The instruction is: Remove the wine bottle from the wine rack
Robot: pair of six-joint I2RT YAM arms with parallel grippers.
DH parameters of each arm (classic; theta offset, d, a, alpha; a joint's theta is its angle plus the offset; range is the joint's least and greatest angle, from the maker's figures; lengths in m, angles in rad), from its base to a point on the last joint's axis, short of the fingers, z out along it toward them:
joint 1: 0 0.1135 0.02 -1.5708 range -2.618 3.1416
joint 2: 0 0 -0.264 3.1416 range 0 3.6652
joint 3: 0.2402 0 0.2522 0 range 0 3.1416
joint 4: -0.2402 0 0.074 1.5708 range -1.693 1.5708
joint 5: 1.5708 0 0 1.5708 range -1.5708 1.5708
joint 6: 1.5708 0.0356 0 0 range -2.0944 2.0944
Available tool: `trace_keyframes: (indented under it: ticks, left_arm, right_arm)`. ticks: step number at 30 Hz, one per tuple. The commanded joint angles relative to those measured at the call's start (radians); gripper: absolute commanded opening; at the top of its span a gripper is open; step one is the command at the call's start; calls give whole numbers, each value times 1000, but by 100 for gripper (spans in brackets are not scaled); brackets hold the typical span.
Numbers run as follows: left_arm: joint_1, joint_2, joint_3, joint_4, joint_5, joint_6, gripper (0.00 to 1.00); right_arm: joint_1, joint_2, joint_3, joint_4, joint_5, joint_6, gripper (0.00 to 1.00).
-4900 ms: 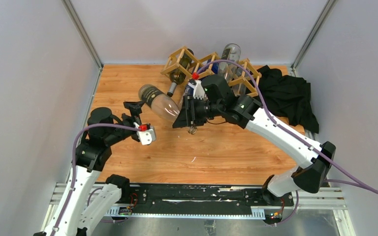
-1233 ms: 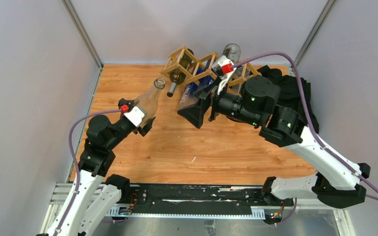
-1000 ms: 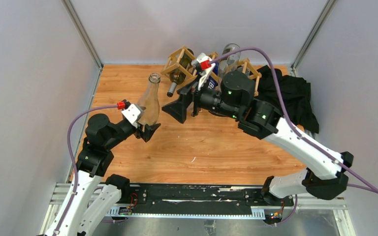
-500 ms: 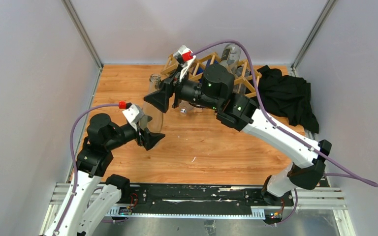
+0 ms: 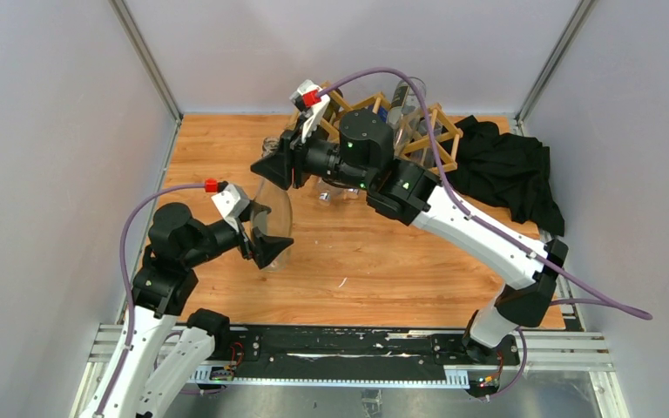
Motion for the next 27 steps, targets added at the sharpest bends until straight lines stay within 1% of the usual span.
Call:
trace_keyframes:
  ticks: [1, 5, 9, 12, 19, 22, 23, 25, 27]
  left_arm:
    - [0, -20, 53, 126, -3, -72, 100]
    - [0, -2, 64, 186, -9, -156, 100]
    - [0, 27, 75, 208, -11, -191, 99]
    - [0, 46, 75, 214, -18, -200, 95]
    - [0, 86, 70, 243, -9, -238, 80]
    - [0, 101, 71, 261, -5, -260, 70]
    - [0, 107, 70, 268, -1, -270, 65]
    - [0, 115, 69, 280, 5, -288, 53]
    - [0, 115, 65, 288, 6, -302, 35]
  right_arm:
    - [-5, 0, 19, 5, 38, -16, 0]
    - [-4, -6, 8, 9, 21, -18, 0]
    - [-1, -13, -14, 25, 1, -4, 0]
    - [9, -20, -26, 34, -21, -2, 0]
    - [45, -35, -52, 75, -58, 35, 0]
    - [58, -45, -75, 111, -78, 55, 0]
    - [62, -52, -80, 120, -80, 60, 0]
    - [65, -63, -93, 128, -79, 65, 0]
    - [66, -79, -112, 137, -71, 68, 0]
